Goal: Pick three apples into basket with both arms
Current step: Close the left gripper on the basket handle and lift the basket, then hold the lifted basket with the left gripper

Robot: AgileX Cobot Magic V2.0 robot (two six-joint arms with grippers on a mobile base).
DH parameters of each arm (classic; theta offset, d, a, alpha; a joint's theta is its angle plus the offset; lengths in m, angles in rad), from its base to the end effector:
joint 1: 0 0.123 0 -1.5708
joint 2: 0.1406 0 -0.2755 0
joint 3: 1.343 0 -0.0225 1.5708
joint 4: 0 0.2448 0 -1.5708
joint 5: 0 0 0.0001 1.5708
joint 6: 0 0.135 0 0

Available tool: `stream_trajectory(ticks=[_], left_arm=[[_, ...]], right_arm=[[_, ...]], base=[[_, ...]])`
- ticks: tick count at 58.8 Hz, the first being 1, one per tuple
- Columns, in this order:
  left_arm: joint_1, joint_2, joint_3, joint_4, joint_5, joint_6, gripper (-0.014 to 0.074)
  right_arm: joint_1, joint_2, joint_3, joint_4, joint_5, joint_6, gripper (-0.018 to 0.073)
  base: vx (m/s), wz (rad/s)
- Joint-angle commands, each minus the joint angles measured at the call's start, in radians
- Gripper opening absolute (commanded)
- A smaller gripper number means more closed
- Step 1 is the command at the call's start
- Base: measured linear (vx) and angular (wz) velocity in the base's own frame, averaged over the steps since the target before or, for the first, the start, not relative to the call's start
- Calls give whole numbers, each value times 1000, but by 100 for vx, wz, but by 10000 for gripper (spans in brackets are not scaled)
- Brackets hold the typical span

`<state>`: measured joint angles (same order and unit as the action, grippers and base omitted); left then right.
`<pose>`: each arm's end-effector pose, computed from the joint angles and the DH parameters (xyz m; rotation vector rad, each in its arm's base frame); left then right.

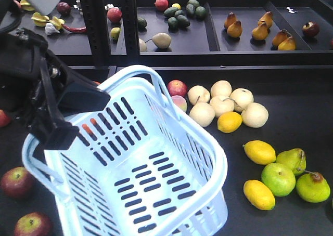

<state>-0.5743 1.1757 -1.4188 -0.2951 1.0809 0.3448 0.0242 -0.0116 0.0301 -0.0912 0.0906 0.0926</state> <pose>0.1927 -0.1659 0.4030 1.0030 2.0943 -0.4882 0.1044 0.0014 0.1947 -0.0114 1.5923 0.0137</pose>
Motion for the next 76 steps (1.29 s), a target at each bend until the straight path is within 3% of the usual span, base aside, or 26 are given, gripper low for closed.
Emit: stream_trajectory(ticks=[1, 11, 76], left_arm=[[-5, -32, -21, -31, -31, -33, -7], [-5, -50, 7, -32, 17, -68, -7], [-5, -75, 11, -31, 58, -73, -6]], right_arm=[[-5, -11, 11, -5, -74, -7, -8], [-5, -11, 11, -5, -74, -7, -8], [-5, -11, 11, -5, -74, -7, -8]], base=[[0, 0], [0, 0], [0, 0]])
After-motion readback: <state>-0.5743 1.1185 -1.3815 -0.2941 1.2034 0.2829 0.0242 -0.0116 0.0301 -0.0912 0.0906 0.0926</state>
